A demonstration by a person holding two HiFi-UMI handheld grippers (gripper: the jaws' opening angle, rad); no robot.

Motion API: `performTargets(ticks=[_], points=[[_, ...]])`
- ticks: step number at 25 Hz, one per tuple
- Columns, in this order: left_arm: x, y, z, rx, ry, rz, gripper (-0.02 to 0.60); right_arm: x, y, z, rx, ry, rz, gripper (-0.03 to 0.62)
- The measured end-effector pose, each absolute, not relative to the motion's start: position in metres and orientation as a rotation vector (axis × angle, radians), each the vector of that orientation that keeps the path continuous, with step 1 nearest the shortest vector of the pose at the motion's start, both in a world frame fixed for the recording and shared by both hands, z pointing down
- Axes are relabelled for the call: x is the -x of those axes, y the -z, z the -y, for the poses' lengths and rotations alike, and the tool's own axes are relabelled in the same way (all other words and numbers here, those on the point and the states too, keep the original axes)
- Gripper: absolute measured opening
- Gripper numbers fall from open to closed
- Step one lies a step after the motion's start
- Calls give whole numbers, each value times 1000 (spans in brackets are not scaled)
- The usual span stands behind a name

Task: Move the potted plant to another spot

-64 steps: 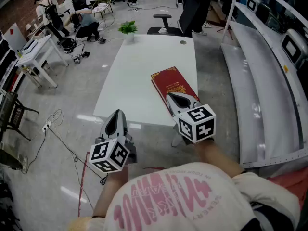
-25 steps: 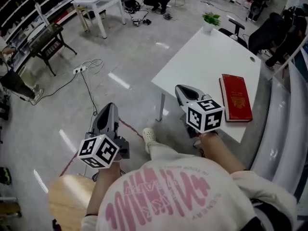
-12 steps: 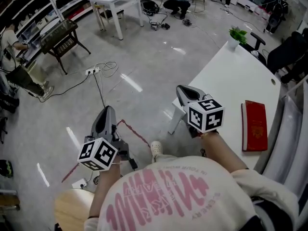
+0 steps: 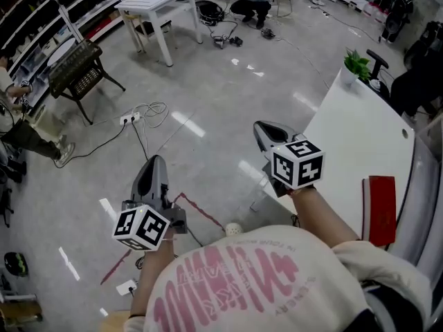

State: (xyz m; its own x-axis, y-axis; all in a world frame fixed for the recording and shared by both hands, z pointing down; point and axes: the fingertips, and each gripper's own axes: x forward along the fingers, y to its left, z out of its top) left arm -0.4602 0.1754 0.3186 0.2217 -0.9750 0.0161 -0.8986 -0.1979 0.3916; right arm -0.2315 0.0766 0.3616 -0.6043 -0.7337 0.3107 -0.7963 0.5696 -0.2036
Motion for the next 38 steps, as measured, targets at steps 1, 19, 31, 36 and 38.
performTargets(ticks=[1, 19, 31, 36, 38], points=[[461, -320, -166, -2193, 338, 1737, 3, 233, -363, -68, -1293, -479, 2604, 6], [399, -361, -13, -2328, 215, 1349, 3, 148, -398, 5, -1685, -591, 2376, 6], [281, -355, 124, -2610, 54, 843, 3, 52, -394, -3, -2315, -691, 2035, 6], [250, -353, 154, -2626, 17, 639, 3, 41, -391, -2, -2474, -699, 1876, 6], [241, -352, 162, -2634, 8, 576, 3, 38, -389, 0, -2520, -690, 1824, 6]])
